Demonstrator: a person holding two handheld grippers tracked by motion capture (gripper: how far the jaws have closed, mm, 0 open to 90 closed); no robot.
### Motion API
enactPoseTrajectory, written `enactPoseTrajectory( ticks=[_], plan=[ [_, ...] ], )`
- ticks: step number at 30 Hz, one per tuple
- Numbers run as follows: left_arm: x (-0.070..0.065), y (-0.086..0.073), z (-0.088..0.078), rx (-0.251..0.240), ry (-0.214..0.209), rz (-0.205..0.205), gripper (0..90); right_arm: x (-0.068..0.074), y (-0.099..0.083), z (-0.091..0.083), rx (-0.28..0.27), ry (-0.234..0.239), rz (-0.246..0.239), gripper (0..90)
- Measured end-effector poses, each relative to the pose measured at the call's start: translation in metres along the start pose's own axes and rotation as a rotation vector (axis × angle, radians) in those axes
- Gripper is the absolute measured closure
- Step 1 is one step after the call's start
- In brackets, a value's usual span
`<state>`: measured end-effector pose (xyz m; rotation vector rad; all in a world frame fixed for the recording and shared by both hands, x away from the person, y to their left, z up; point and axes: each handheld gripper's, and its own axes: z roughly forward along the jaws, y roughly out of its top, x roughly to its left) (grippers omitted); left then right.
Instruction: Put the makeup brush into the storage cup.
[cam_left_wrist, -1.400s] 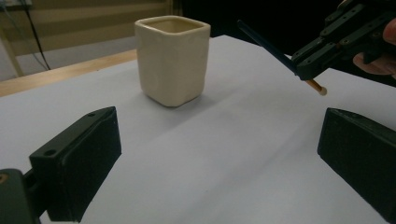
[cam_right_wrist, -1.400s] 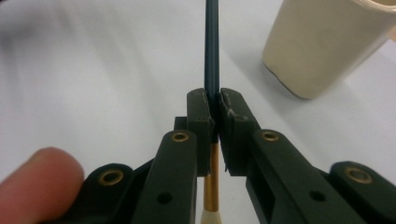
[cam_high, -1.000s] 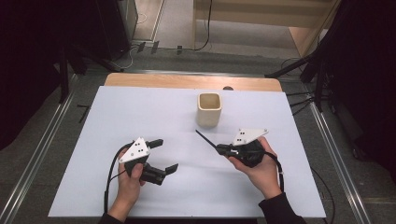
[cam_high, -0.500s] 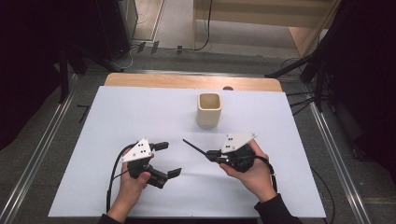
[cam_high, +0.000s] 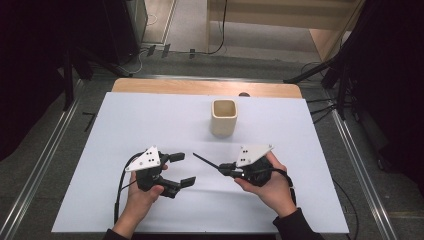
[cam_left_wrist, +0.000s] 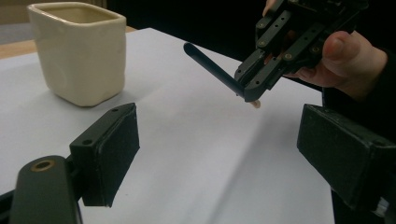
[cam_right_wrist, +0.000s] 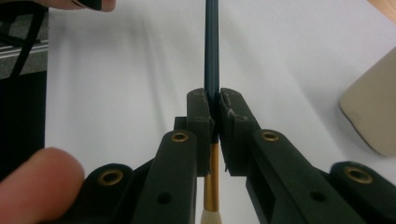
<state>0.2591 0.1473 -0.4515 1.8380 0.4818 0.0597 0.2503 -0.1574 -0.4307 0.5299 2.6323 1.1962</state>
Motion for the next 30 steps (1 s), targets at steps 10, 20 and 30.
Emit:
enactPoseTrajectory(
  ticks=[10, 20, 30],
  plan=[
    [-0.002, 0.004, -0.002, 0.0, -0.001, 0.007, 17.6, 0.007, 0.007, 0.0, 0.007, 0.022, -0.044, 84.9],
    [-0.004, 0.005, 0.0, 0.02, -0.016, 0.014, 29.3, 0.012, 0.01, 0.002, 0.001, 0.051, -0.075, 84.9],
    [-0.004, 0.007, 0.002, 0.049, -0.112, 0.004, 40.3, 0.016, 0.011, 0.006, 0.031, 0.087, -0.115, 84.9]
  ],
)
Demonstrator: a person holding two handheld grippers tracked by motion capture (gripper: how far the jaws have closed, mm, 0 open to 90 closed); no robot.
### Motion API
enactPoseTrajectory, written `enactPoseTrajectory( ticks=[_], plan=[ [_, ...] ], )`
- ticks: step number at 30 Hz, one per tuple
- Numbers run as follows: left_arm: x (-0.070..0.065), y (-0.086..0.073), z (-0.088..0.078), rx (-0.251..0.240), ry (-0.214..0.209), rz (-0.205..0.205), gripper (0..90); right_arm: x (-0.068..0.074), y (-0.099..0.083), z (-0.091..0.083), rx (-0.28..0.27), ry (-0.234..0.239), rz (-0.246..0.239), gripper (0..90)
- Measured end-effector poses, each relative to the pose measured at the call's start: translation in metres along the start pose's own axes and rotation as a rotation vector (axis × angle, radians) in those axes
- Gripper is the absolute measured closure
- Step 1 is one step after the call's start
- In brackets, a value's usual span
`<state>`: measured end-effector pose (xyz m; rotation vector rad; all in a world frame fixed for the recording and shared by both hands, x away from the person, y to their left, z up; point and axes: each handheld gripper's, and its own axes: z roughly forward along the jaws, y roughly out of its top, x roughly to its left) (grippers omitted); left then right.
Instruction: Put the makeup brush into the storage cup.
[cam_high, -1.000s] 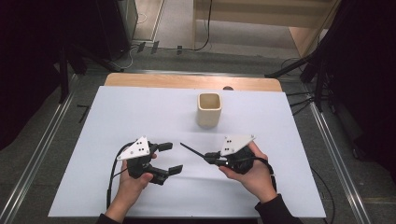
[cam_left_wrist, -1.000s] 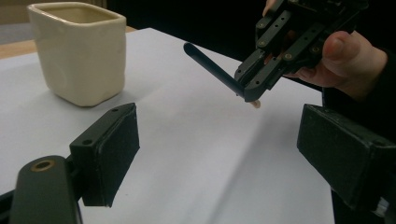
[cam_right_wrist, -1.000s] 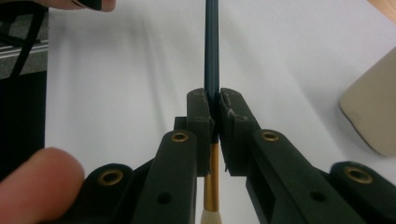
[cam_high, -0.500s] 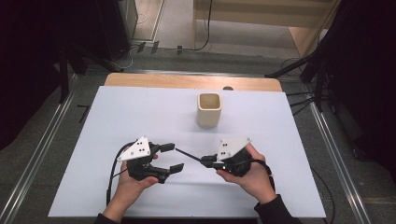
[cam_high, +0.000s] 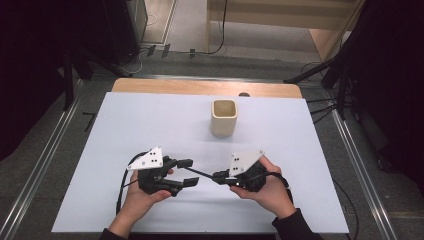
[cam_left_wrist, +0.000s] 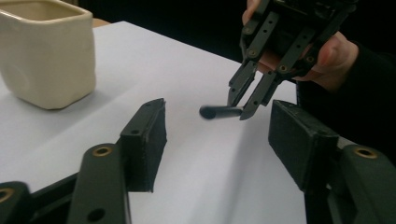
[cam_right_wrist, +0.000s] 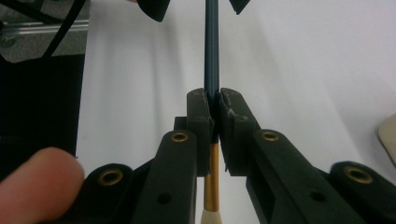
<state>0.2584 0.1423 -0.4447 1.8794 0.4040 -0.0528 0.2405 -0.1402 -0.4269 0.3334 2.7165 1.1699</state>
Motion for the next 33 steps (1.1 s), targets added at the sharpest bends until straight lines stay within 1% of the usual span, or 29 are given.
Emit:
enactPoseTrajectory(
  ticks=[4, 8, 9, 10, 11, 12, 14, 18, 23, 26, 33],
  plan=[
    [0.0003, 0.0014, 0.0007, 0.018, -0.032, -0.001, 43.5, 0.0004, 0.0004, 0.0015, 0.012, 0.009, -0.01, 84.9],
    [0.0002, 0.0015, 0.0018, 0.035, -0.045, 0.001, 48.0, 0.0004, -0.0004, 0.0022, 0.024, 0.011, -0.015, 84.9],
    [0.0, 0.0016, 0.0023, 0.04, -0.052, 0.0, 48.0, 0.0006, -0.0004, 0.0023, 0.031, 0.013, -0.019, 84.9],
    [0.0002, 0.0022, 0.0032, 0.055, -0.051, -0.001, 49.2, 0.0015, 0.0002, 0.0027, 0.04, 0.011, -0.023, 84.9],
    [0.0002, 0.0022, 0.0032, 0.055, -0.051, -0.001, 51.0, 0.0015, 0.0002, 0.0027, 0.04, 0.011, -0.023, 84.9],
    [0.0008, 0.0027, 0.0042, 0.066, -0.052, -0.006, 53.5, 0.0019, 0.0008, 0.0027, 0.04, 0.016, -0.029, 84.9],
    [0.0025, 0.0026, 0.005, 0.088, -0.071, -0.011, 56.8, 0.0021, 0.0008, 0.0032, 0.044, 0.015, -0.029, 84.9],
    [0.0048, 0.0019, 0.0066, 0.111, -0.082, -0.017, 60.3, 0.0018, 0.0005, 0.0039, 0.051, 0.018, -0.033, 84.9],
    [0.0061, 0.0016, 0.0067, 0.104, -0.096, -0.03, 61.1, 0.0019, 0.0, 0.0059, 0.058, 0.028, -0.039, 84.8],
    [0.0064, 0.0016, 0.0073, 0.105, -0.105, -0.037, 63.9, 0.002, 0.0002, 0.0056, 0.059, 0.027, -0.047, 84.8],
    [0.0071, 0.0019, 0.0081, 0.117, -0.106, -0.045, 67.5, 0.0027, 0.0004, 0.0053, 0.064, 0.033, -0.047, 84.9]
  ],
)
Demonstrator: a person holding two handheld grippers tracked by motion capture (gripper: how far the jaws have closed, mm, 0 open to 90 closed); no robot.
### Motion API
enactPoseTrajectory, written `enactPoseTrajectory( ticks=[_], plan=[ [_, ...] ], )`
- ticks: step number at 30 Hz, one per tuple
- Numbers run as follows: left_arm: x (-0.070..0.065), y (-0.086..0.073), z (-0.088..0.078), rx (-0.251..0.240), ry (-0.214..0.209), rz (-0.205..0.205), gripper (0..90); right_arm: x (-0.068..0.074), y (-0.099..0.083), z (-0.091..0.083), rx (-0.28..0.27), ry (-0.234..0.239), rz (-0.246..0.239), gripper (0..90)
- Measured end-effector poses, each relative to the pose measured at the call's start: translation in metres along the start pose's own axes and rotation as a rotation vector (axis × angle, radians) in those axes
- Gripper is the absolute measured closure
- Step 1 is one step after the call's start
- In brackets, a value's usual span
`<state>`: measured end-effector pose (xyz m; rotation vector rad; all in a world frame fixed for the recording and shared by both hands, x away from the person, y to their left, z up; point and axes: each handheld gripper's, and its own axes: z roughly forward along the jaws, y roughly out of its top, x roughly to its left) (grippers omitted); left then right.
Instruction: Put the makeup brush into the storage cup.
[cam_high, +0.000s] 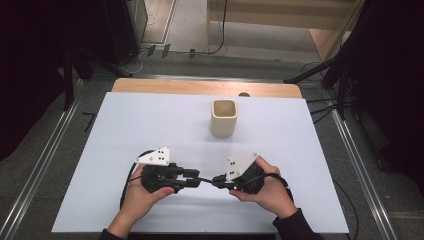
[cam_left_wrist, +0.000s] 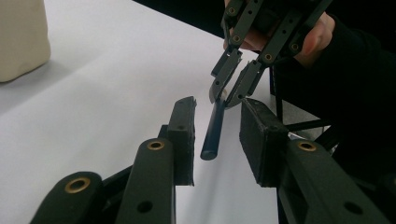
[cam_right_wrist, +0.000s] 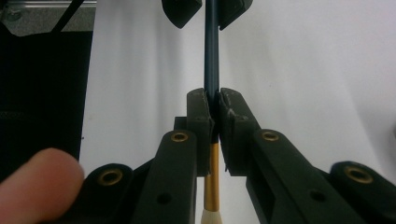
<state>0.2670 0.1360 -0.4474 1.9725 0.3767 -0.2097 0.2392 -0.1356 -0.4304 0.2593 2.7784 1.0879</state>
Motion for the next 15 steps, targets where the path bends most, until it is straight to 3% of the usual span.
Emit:
enactPoseTrajectory(
  ticks=[10, 12, 15],
  plan=[
    [0.0012, -0.0005, 0.0004, 0.002, -0.02, -0.014, 77.3, 0.0, -0.0003, 0.0, 0.001, 0.006, 0.001, 84.8],
    [0.0015, -0.0005, 0.0, -0.006, -0.051, -0.012, 83.5, 0.0, -0.0003, -0.0001, -0.002, 0.015, 0.0, 84.8],
    [0.0003, -0.0002, 0.0008, 0.009, -0.052, 0.001, 85.9, -0.0002, -0.0012, 0.0017, 0.003, 0.04, -0.01, 84.4]
  ],
)
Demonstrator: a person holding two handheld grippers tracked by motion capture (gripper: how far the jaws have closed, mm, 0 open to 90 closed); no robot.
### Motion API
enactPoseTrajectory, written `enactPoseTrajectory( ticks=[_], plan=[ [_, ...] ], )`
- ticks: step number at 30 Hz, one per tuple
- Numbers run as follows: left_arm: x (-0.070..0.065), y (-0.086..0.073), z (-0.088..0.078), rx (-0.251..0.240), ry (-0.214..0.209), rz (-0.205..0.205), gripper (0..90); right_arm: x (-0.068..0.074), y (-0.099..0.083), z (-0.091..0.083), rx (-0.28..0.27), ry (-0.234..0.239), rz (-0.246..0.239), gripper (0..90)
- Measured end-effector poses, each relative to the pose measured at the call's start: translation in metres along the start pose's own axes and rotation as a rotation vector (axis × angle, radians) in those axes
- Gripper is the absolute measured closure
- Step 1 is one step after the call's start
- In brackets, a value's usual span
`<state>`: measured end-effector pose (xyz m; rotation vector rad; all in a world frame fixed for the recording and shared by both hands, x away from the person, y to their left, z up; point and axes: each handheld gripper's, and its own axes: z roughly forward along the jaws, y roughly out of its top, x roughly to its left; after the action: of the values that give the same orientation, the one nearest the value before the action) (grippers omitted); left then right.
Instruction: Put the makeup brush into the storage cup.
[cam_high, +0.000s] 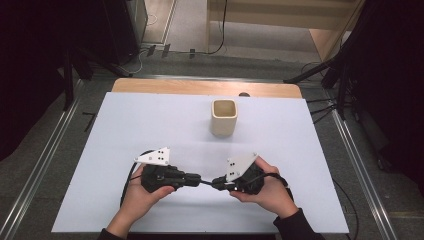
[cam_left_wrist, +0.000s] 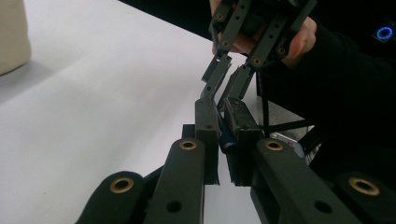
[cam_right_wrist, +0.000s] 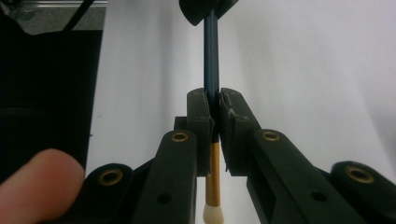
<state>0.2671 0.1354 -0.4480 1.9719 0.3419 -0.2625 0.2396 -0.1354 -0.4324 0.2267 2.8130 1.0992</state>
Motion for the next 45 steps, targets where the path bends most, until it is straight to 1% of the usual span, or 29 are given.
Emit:
enactPoseTrajectory(
  ticks=[1, 2, 3, 4, 5, 6, 8, 9, 10, 11, 12, 13, 14, 16, 17, 18, 20, 22, 23, 25, 27, 29, 32, 33, 36, 39, 40, 42, 45],
  plan=[
    [0.0, 0.0, 0.0, 0.0, 0.0, 0.0, 85.9, 0.0, 0.0, 0.001, 0.005, 0.0, 0.005, 83.7],
    [0.0, 0.0, 0.0, -0.007, 0.019, 0.005, 85.9, 0.0, -0.001, 0.002, 0.006, -0.014, 0.003, 79.5],
    [0.0, 0.0, -0.001, -0.011, 0.034, 0.005, 86.0, 0.0, -0.001, 0.003, 0.002, -0.038, 0.006, 71.8],
    [0.0, 0.0, -0.002, -0.018, 0.052, 0.004, 86.0, -0.001, -0.001, 0.004, -0.006, -0.062, 0.022, 65.1],
    [0.001, 0.0, -0.004, -0.025, 0.062, 0.003, 86.0, -0.002, -0.002, 0.004, -0.018, -0.08, 0.043, 63.6],
    [0.001, -0.001, -0.006, -0.032, 0.084, 0.006, 86.0, -0.004, -0.003, 0.003, -0.033, -0.09, 0.051, 63.1],
    [0.002, -0.001, -0.01, -0.052, 0.121, 0.003, 86.0, -0.007, -0.004, 0.001, -0.067, -0.13, 0.089, 56.6],
    [0.003, -0.002, -0.012, -0.068, 0.137, 0.002, 86.0, -0.008, -0.005, 0.0, -0.088, -0.162, 0.12, 53.6],
    [0.003, -0.002, -0.014, -0.081, 0.155, 0.0, 86.0, -0.011, -0.007, -0.003, -0.116, -0.186, 0.148, 52.9],
    [0.003, -0.002, -0.014, -0.081, 0.155, 0.0, 86.0, -0.013, -0.009, -0.006, -0.147, -0.209, 0.18, 50.9],
    [0.002, -0.002, -0.017, -0.101, 0.195, 0.007, 86.0, -0.015, -0.01, -0.008, -0.186, -0.23, 0.214, 48.8],
    [0.001, -0.002, -0.018, -0.109, 0.21, 0.011, 86.0, -0.017, -0.012, -0.011, -0.221, -0.249, 0.253, 48.4],
    [0.0, -0.002, -0.019, -0.122, 0.23, 0.016, 86.0, -0.018, -0.014, -0.012, -0.255, -0.263, 0.278, 47.7],
    [-0.001, -0.002, -0.021, -0.152, 0.275, 0.025, 86.0, -0.021, -0.018, -0.014, -0.293, -0.29, 0.331, 47.5],
    [-0.001, -0.002, -0.021, -0.152, 0.275, 0.025, 86.0, -0.021, -0.019, -0.014, -0.307, -0.304, 0.352, 46.7],
    [-0.003, -0.003, -0.024, -0.177, 0.309, 0.036, 86.0, -0.021, -0.02, -0.014, -0.322, -0.324, 0.372, 45.3],
    [-0.005, -0.003, -0.026, -0.201, 0.337, 0.04, 86.0, -0.021, -0.022, -0.012, -0.372, -0.362, 0.412, 42.5],
    [-0.006, -0.003, -0.028, -0.223, 0.365, 0.046, 86.0, -0.022, -0.024, -0.011, -0.42, -0.364, 0.463, 38.3],
    [-0.006, -0.003, -0.029, -0.23, 0.375, 0.051, 86.0, -0.022, -0.025, -0.011, -0.452, -0.36, 0.499, 36.4],
    [-0.007, -0.004, -0.029, -0.241, 0.396, 0.059, 86.0, -0.023, -0.027, -0.01, -0.497, -0.357, 0.56, 35.1],
    [-0.007, -0.004, -0.028, -0.246, 0.407, 0.065, 86.0, -0.023, -0.029, -0.009, -0.527, -0.362, 0.616, 34.4],
    [-0.007, -0.005, -0.028, -0.256, 0.415, 0.067, 86.0, -0.022, -0.03, -0.008, -0.547, -0.356, 0.666, 33.3],
    [-0.008, -0.006, -0.028, -0.279, 0.438, 0.074, 86.0, -0.02, -0.032, -0.004, -0.583, -0.368, 0.72, 31.8],
    [-0.008, -0.006, -0.028, -0.279, 0.438, 0.074, 86.0, -0.019, -0.032, -0.003, -0.592, -0.372, 0.738, 31.6],
    [-0.01, -0.007, -0.026, -0.309, 0.469, 0.097, 86.0, -0.015, -0.03, 0.003, -0.627, -0.384, 0.811, 32.4],
    [-0.011, -0.007, -0.025, -0.329, 0.492, 0.112, 86.0, -0.01, -0.028, 0.009, -0.674, -0.394, 0.846, 33.5],
    [-0.011, -0.008, -0.024, -0.337, 0.492, 0.116, 86.0, -0.008, -0.026, 0.012, -0.687, -0.402, 0.858, 33.4],
    [-0.011, -0.009, -0.022, -0.348, 0.506, 0.123, 86.0, -0.005, -0.023, 0.015, -0.703, -0.392, 0.879, 31.6],
    [-0.011, -0.011, -0.019, -0.357, 0.516, 0.142, 86.0, -0.002, -0.02, 0.019, -0.738, -0.366, 0.938, 30.5]
  ],
)
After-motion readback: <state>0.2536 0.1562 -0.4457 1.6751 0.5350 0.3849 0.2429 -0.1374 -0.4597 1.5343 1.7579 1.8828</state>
